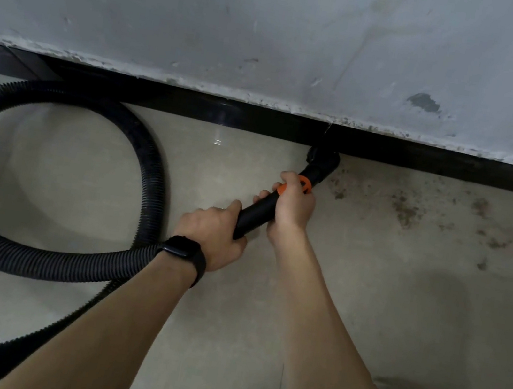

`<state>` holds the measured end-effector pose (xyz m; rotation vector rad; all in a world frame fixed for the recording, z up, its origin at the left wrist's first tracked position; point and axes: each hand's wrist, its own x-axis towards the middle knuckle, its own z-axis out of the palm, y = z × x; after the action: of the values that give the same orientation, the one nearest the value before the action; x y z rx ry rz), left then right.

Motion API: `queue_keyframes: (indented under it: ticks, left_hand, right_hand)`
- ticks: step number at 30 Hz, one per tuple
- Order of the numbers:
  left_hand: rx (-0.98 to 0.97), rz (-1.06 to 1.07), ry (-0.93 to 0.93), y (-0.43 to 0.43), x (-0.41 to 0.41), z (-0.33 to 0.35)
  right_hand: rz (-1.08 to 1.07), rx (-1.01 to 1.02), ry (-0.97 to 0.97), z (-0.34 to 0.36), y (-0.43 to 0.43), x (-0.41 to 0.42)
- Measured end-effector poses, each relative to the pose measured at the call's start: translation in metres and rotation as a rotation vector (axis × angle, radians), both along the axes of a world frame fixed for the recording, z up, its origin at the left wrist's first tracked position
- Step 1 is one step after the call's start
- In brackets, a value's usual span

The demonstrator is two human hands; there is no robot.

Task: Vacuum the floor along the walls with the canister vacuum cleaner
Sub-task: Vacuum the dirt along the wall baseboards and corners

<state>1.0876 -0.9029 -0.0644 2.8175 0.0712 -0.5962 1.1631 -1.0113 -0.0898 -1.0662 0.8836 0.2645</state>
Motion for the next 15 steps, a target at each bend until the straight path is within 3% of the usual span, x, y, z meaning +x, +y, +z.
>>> queue_keyframes:
  ticks: [9,15]
  left_hand:
    - [0.024,0.022,-0.063,0.029,-0.011,-0.005]
    - [0.012,0.127,-0.003,0.059,-0.027,-0.004]
  right_hand:
    - [0.042,0.091,-0.036,-0.001,0.026,-0.008]
    - [0.144,0.087,-0.022,0.002,0.060,-0.019]
